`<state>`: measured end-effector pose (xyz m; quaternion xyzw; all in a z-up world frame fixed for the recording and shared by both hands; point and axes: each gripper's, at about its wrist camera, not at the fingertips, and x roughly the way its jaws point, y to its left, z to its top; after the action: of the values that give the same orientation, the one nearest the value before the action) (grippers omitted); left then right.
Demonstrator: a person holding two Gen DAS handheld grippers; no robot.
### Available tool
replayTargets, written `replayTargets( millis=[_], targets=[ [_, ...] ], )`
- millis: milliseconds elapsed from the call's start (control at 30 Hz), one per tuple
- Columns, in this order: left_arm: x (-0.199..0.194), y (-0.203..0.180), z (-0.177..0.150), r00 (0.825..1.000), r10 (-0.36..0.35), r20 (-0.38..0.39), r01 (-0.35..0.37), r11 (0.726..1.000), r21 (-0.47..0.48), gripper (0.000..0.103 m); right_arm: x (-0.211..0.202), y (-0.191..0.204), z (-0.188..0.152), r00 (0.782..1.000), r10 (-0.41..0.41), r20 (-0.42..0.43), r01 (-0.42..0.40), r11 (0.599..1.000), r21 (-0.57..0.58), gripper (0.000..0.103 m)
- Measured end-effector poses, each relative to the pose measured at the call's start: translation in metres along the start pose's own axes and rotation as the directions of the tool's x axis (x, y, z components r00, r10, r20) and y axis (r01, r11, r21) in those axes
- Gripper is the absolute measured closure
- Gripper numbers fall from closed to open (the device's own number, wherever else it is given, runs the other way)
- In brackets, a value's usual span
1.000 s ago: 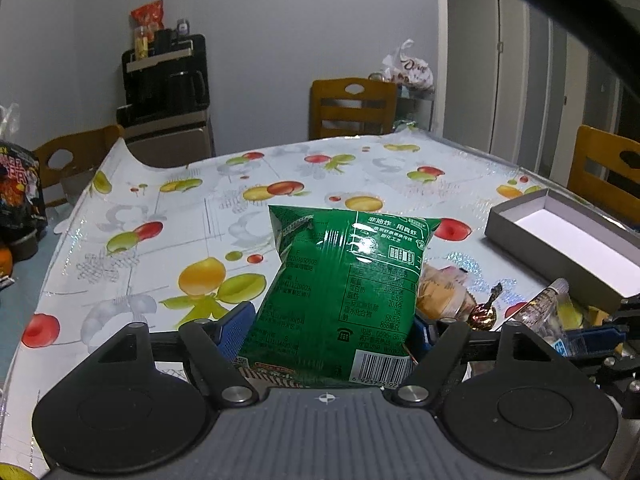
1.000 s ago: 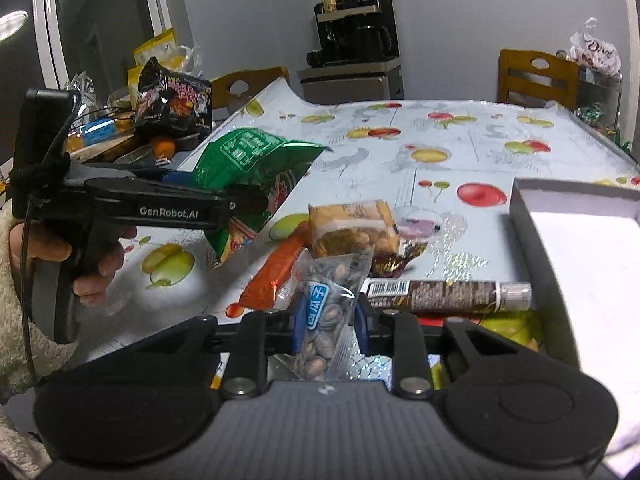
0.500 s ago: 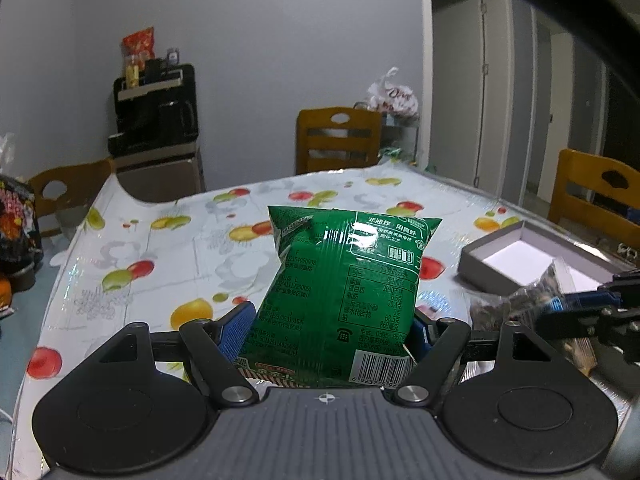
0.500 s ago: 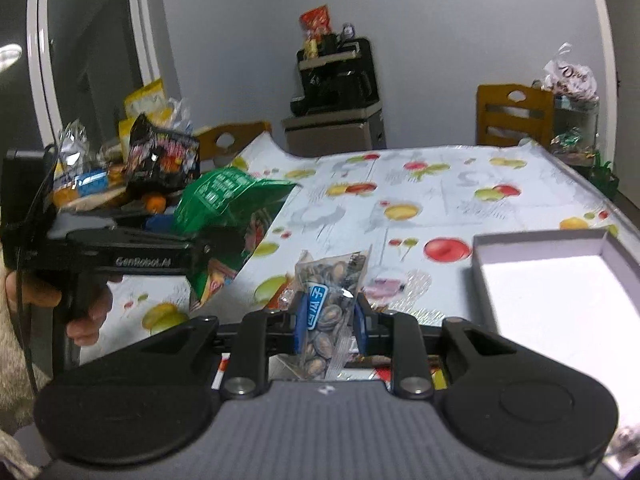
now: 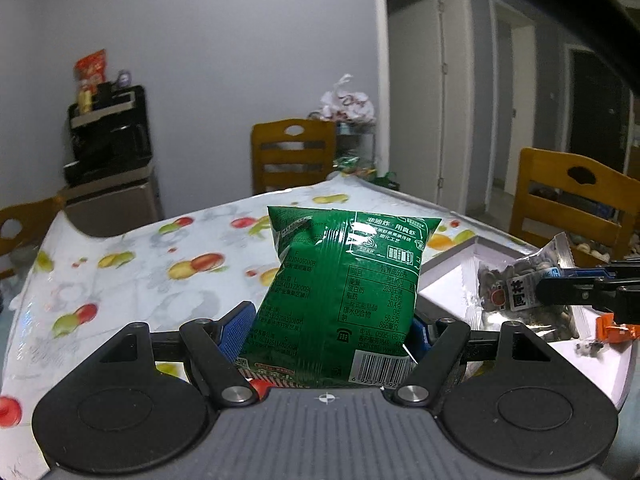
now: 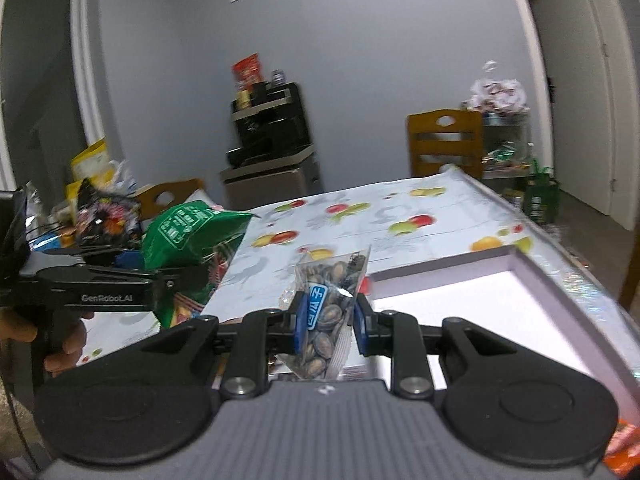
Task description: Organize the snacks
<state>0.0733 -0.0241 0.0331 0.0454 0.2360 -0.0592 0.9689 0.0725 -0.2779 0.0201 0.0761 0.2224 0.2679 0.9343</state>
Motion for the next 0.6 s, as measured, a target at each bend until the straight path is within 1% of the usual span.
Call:
replayTargets(
  millis=[300,433,600],
  targets=[
    [0.034,-0.051,0.019,0.998,-0.058,-0.009,0.059,0.995,0.082,0.028,-0.021,-0.058,0.0,0.993,-0.11,0.043,0.107,0.992,0.069,0.08],
    [0.054,-0.074,0.024,0.997,-0.075,-0.025,0.078,0.989,0.124,0.028,-0.024,-0.083,-0.001,0.986,-0.158,0.053,0.15,0.98,0.128,0.08],
    [0.085,-0.098,0.03,0.995,-0.084,-0.053,0.092,0.981,0.17,0.028,-0.022,-0.109,-0.006,0.972,-0.228,0.053,0.217,0.962,0.165,0.08]
  ],
)
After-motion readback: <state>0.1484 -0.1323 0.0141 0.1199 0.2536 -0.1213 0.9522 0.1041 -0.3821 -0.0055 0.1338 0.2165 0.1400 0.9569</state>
